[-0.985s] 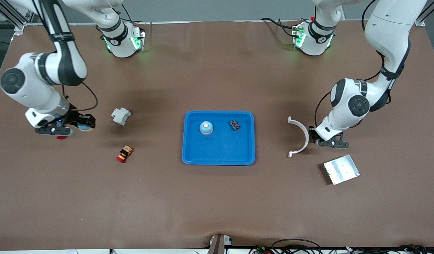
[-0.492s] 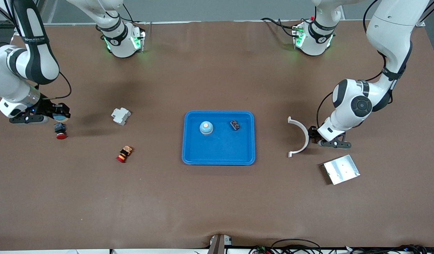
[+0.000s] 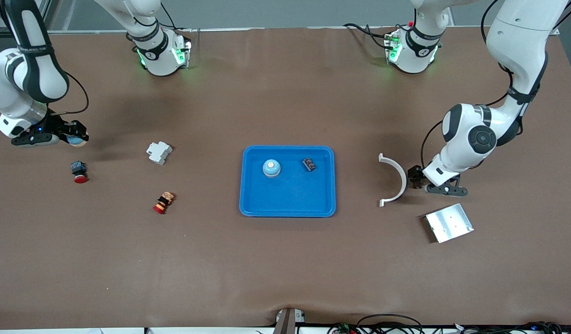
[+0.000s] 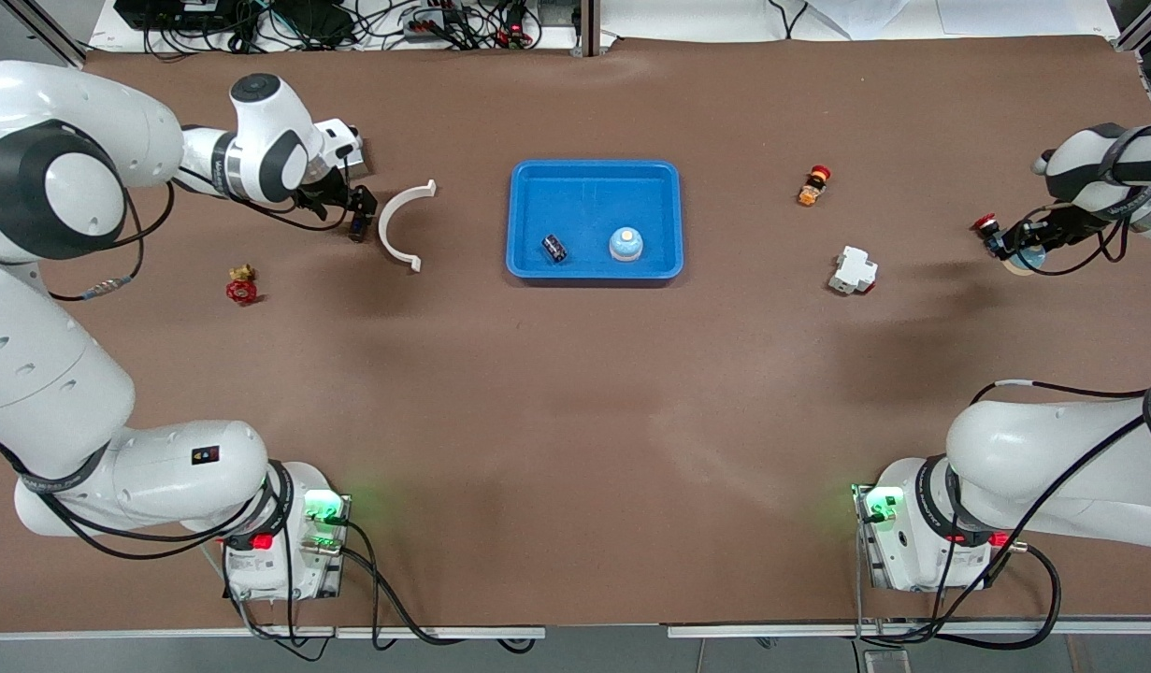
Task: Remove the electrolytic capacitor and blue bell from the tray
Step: 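Set the capacitor beside the white arc while the right gripper carries the bell, then move the left gripper to the second capacitor while the right gripper carries the bell, then grasp the second capacitor while the right gripper releases the bell by the button, then lift the capacitor with the left gripper while the right gripper reaches the bell, then carry the capacitor to the arc while the right gripper grasps the second bell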
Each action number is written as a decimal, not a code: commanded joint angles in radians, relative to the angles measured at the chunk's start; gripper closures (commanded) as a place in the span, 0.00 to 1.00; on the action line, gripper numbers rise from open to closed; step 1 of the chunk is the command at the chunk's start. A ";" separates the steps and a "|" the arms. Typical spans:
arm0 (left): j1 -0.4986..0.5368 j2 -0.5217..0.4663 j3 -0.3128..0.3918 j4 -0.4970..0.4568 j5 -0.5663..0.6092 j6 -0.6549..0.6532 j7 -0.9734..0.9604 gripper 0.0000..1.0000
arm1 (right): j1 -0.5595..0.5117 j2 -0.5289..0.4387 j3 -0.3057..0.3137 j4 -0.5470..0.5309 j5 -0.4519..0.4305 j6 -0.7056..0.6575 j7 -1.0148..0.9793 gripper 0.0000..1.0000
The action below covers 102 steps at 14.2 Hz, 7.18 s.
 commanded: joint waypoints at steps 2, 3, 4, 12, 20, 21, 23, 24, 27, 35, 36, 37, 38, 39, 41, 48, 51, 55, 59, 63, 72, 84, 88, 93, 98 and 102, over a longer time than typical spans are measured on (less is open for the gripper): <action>0.012 -0.092 -0.068 0.071 0.015 -0.227 -0.066 0.00 | -0.062 -0.034 0.016 -0.056 0.055 0.048 -0.127 1.00; 0.010 -0.099 -0.096 0.109 0.014 -0.301 -0.112 0.00 | -0.068 -0.034 0.016 -0.080 0.055 0.097 -0.142 1.00; 0.012 -0.099 -0.125 0.152 0.009 -0.368 -0.170 0.00 | -0.073 -0.034 0.016 -0.105 0.055 0.141 -0.147 1.00; -0.089 -0.021 -0.348 0.424 -0.094 -0.539 -0.944 0.00 | -0.125 0.070 0.019 -0.153 0.069 0.255 -0.148 1.00; -0.341 0.173 -0.340 0.496 0.069 -0.383 -1.449 0.00 | -0.122 0.143 0.025 -0.150 0.083 0.324 -0.150 1.00; -0.352 0.198 -0.340 0.496 0.092 -0.358 -1.485 0.00 | -0.120 0.157 0.025 -0.148 0.083 0.333 -0.150 1.00; -0.372 0.242 -0.340 0.498 0.129 -0.317 -1.546 0.00 | -0.120 0.176 0.025 -0.148 0.091 0.349 -0.150 1.00; -0.376 0.256 -0.339 0.498 0.145 -0.298 -1.575 0.00 | -0.119 0.182 0.026 -0.148 0.104 0.350 -0.150 1.00; -0.376 0.299 -0.339 0.499 0.193 -0.288 -1.621 0.00 | -0.116 0.199 0.028 -0.145 0.118 0.353 -0.150 1.00; -0.439 0.396 -0.274 0.542 0.196 -0.182 -1.671 0.00 | -0.114 0.179 0.108 -0.064 0.118 0.187 -0.142 0.00; -0.459 0.401 -0.251 0.542 0.195 -0.171 -1.678 0.00 | -0.108 0.158 0.111 -0.020 0.118 0.084 -0.139 0.00; -0.473 0.408 -0.239 0.545 0.192 -0.165 -1.698 0.00 | -0.091 0.136 0.111 0.031 0.117 -0.015 -0.133 0.00; -0.476 0.411 -0.239 0.550 0.193 -0.165 -1.710 0.00 | -0.079 0.122 0.109 0.092 0.117 -0.112 -0.132 0.00; -0.476 0.414 -0.239 0.551 0.195 -0.165 -1.712 0.00 | -0.067 0.119 0.109 0.155 0.117 -0.186 -0.124 0.00; -0.475 0.413 -0.237 0.550 0.199 -0.165 -1.712 0.00 | -0.025 0.118 0.108 0.240 0.114 -0.252 -0.086 0.00; -0.465 0.402 -0.237 0.550 0.198 -0.169 -1.713 1.00 | 0.204 0.113 0.106 0.383 0.013 -0.248 0.375 0.00; -0.461 0.387 -0.237 0.550 0.196 -0.179 -1.713 1.00 | 0.329 0.114 0.108 0.439 -0.112 -0.279 0.751 0.00; -0.449 0.356 -0.239 0.551 0.192 -0.223 -1.706 1.00 | 0.396 0.142 0.109 0.553 -0.101 -0.314 0.873 0.00; -0.415 0.290 -0.248 0.550 0.186 -0.304 -1.645 1.00 | 0.511 0.174 0.108 0.599 -0.121 -0.290 1.032 0.00; -0.366 0.250 -0.270 0.532 0.182 -0.333 -1.458 1.00 | 0.652 0.206 0.109 0.646 -0.107 -0.296 1.283 0.00; -0.167 0.048 -0.271 0.256 0.184 -0.380 -0.706 1.00 | 0.843 0.352 0.108 0.714 -0.109 -0.291 1.640 0.00; -0.042 0.144 -0.268 0.283 0.196 -0.292 -0.520 1.00 | 1.059 0.484 0.106 0.772 -0.123 -0.215 1.957 0.00; -0.042 0.200 -0.267 0.315 0.198 -0.275 -0.526 1.00 | 1.096 0.550 0.106 0.774 -0.124 -0.130 2.020 0.00; -0.048 0.227 -0.265 0.335 0.199 -0.268 -0.529 1.00 | 1.130 0.618 0.106 0.777 -0.126 -0.087 2.041 0.00; -0.050 0.259 -0.260 0.361 0.222 -0.258 -0.532 1.00 | 1.142 0.641 0.105 0.777 -0.123 -0.056 2.044 0.00; -0.047 0.281 -0.254 0.363 0.244 -0.211 -0.537 1.00 | 1.150 0.665 0.105 0.782 -0.124 -0.023 2.076 0.00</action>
